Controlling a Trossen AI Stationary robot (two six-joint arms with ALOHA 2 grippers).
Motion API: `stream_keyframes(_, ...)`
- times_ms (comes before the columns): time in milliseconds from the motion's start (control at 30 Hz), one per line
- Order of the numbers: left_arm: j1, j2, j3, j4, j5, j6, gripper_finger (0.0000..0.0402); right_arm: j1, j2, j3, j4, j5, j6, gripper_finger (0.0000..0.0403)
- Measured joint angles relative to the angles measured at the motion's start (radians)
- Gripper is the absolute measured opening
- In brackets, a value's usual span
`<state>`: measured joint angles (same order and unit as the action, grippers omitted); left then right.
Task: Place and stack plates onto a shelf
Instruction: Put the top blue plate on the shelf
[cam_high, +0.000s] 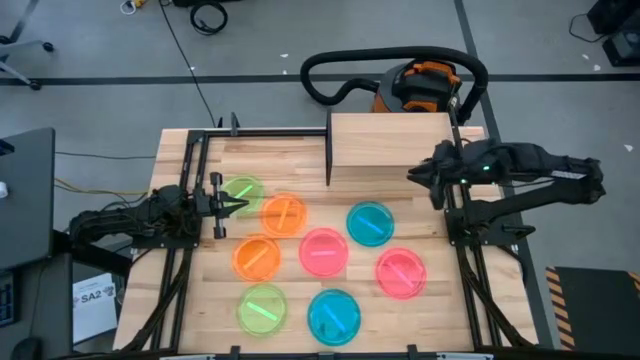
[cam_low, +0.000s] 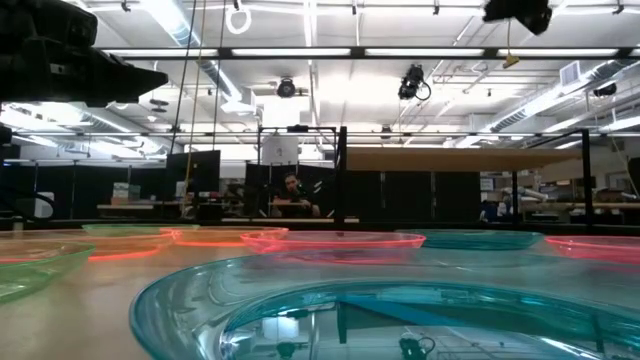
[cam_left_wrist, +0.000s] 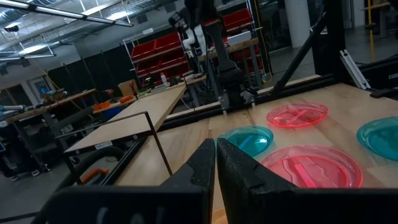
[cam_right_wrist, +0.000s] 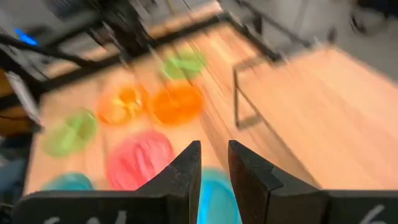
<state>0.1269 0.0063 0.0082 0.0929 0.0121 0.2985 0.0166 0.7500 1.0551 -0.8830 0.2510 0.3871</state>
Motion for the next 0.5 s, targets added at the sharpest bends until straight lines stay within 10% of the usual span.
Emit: stream_keyframes(500,0.0,0.0,0.0,0.0,0.0,0.0,0.0025,-0.059,0.048,-0.021,-0.341,0.01,0.454,0.0087)
